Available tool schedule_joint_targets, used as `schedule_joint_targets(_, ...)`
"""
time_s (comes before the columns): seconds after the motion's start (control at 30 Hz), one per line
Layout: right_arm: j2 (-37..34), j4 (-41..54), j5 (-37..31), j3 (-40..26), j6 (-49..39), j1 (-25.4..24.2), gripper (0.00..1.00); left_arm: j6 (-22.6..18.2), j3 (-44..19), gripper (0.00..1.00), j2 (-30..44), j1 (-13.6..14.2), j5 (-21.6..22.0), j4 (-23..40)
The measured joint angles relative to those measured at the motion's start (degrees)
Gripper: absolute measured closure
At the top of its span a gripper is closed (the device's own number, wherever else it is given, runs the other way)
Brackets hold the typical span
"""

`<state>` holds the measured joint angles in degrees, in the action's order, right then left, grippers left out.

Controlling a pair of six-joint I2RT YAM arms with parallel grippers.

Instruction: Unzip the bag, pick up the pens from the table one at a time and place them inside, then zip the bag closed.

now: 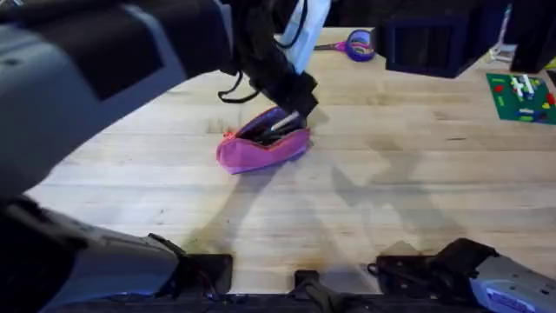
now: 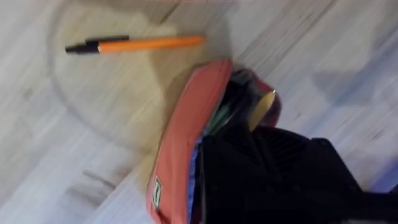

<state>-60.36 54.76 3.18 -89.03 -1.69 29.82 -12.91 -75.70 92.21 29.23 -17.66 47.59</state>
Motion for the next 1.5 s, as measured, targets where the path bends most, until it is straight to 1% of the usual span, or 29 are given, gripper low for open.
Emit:
schedule_joint_targets(0.1,-0.02,0.0,0.02,0.0,0.0,0.0,0.004,-0.04,0.07,0.956,2.55,0.0,1.68,3.16)
schedule_joint_targets(0.2,0.0,0.11,0.0,0.0,0.0,0.0,0.004,-0.15,0.44,0.956,4.41,0.0,4.24,6.11)
schedule_joint_targets(0.5,-0.02,0.19,0.0,0.0,0.0,0.0,0.003,-0.24,0.66,0.957,4.93,0.0,12.9,9.3)
schedule_joint_targets(0.7,-0.01,0.18,0.0,0.0,0.0,0.0,0.003,-0.42,0.66,0.955,4.91,0.0,14.62,11.21)
schedule_joint_targets(0.73,-0.02,0.2,0.0,0.0,0.0,0.0,0.003,-0.5,0.66,0.937,4.91,0.0,14.72,11.18)
schedule_joint_targets(0.77,-0.01,0.2,0.0,0.0,0.0,0.0,0.003,-0.66,0.66,0.847,4.93,0.0,14.86,11.15)
schedule_joint_targets(0.87,-0.02,0.18,0.0,0.0,0.0,0.0,0.003,-0.82,0.66,0.466,4.91,0.0,14.83,11.15)
schedule_joint_targets(0.9,-0.01,0.17,0.0,0.0,0.0,0.0,0.003,-0.81,0.66,0.307,4.93,0.0,14.75,11.14)
schedule_joint_targets(0.93,-0.01,0.2,0.0,0.0,0.0,0.0,0.003,-0.81,0.66,0.018,4.91,0.0,14.32,11.11)
schedule_joint_targets(1.13,0.0,0.18,0.0,0.0,0.0,0.0,0.003,-0.83,0.66,0.006,4.91,0.0,13.68,11.15)
schedule_joint_targets(1.3,-0.02,0.17,-0.03,0.0,0.0,0.0,0.003,-0.83,0.49,0.005,4.16,-0.02,11.83,11.35)
schedule_joint_targets(1.4,0.0,0.19,-0.76,0.0,-0.02,0.0,0.003,-0.81,0.02,0.004,1.76,-0.06,10.4,11.09)
schedule_joint_targets(1.5,-0.02,0.17,-1.43,0.0,0.0,0.0,0.003,-0.83,-0.62,0.004,-2.62,-0.65,9.45,10.1)
